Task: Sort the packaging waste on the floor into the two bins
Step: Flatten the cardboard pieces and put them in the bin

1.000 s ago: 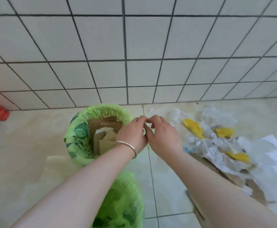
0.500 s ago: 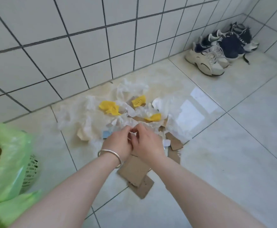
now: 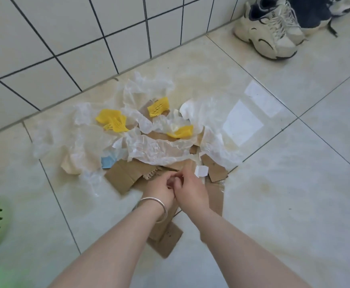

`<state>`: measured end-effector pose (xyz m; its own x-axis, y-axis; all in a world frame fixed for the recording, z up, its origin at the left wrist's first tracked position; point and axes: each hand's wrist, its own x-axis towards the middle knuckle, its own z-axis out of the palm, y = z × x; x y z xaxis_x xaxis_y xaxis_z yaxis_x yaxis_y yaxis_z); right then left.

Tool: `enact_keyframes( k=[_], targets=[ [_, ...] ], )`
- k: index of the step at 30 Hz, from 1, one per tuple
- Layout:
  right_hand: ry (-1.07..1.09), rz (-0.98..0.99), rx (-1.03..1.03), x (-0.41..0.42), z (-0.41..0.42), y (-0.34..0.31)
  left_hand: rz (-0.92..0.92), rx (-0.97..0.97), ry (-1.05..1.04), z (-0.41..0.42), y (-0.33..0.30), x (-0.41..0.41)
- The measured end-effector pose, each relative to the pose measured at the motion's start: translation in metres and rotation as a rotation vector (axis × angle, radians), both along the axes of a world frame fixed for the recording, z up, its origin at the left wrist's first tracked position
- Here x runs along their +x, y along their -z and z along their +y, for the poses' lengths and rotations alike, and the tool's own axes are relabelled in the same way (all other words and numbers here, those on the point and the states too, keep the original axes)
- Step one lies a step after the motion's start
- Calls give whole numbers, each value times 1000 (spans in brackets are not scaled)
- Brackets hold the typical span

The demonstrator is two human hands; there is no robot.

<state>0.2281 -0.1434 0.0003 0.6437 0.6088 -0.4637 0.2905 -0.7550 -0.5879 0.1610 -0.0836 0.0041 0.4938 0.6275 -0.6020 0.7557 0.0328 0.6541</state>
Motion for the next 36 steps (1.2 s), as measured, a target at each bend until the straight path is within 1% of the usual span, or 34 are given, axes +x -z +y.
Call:
enact_keyframes(
  k=[2, 3, 4, 6, 9, 13, 15, 17, 19, 23, 25, 27, 29, 31, 34, 36],
  targets=[
    [27, 34, -3, 7, 1, 11, 29, -25, -39, 3, 14, 1],
    [26, 21, -12, 13, 1, 16, 43, -29, -64, 5, 20, 1],
    [10, -29, -28, 20, 0, 21, 54, -31, -92, 6, 26, 1],
    [-33, -198, -69, 33, 0, 31, 83, -22, -157, 8, 34, -1],
    [-86, -385, -120, 48, 2, 37, 140, 72, -283, 14, 41, -7],
    [-199, -397, -229, 57, 11, 43, 200, 205, -388, 21, 42, -15],
    [-258, -403, -272, 57, 16, 47, 223, 197, -375, 22, 45, -18],
    [-254, -387, -316, 55, 20, 50, 286, 170, -353, 19, 48, -20],
    [-215, -346, -364, 50, 22, 52, 344, 183, -348, 12, 52, -21],
    [-212, -279, -424, 38, 18, 53, 358, 267, -362, 4, 55, -23],
    [-178, -185, -420, 37, 18, 51, 399, 275, -334, 7, 57, -26],
    [-116, -56, -373, 37, 21, 47, 433, 292, -299, 12, 58, -31],
    [-93, 32, -339, 36, 23, 43, 444, 323, -256, 16, 60, -35],
    [-51, 132, -289, 35, 27, 41, 408, 330, -244, 19, 62, -37],
    [165, 419, -144, 30, 34, 43, 299, 280, -304, 21, 62, -35],
    [257, 523, -84, 26, 39, 47, 246, 212, -378, 23, 59, -32]
  ],
)
